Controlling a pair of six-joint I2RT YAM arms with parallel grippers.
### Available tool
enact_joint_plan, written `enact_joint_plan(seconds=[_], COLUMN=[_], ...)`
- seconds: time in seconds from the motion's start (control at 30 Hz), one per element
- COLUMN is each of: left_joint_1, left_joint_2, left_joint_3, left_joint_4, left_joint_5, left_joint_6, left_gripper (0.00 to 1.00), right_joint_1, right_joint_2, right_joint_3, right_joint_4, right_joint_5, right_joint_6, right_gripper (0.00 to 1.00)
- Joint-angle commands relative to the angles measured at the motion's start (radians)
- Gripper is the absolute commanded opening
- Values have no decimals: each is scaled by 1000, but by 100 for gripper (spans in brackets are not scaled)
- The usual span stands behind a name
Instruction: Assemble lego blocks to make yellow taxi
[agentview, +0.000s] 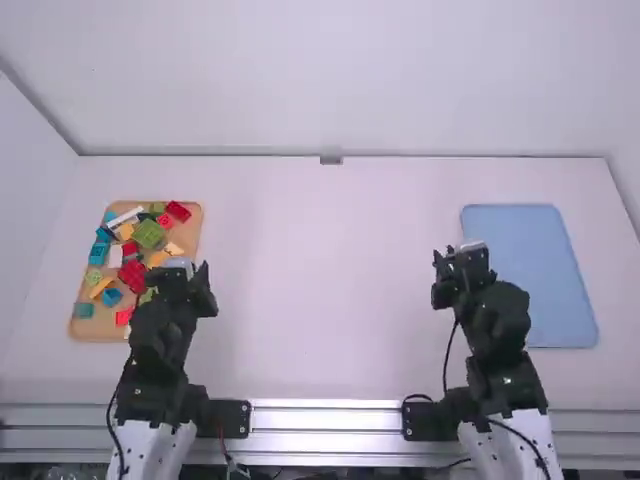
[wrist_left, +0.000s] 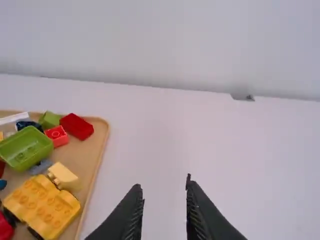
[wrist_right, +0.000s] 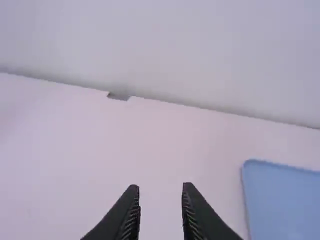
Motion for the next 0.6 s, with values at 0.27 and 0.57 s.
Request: enact_joint_plan(seconds=[0.27, 0.57], left_joint_1=[-12, -18], left_joint_2=[271, 515], left_joint_3=[271, 493], left_joint_4=[-101, -199], left_joint_5=[-72, -106], left_joint_6=[-142, -247], left_gripper=[43, 61], right_joint_1=[140, 263], right_joint_2=[440, 831], right_joint_3=[444, 815], right_joint_4=[-105, -263], right_joint_5=[-109, -200], right_joint_6=[-148, -261], right_gripper=[43, 61])
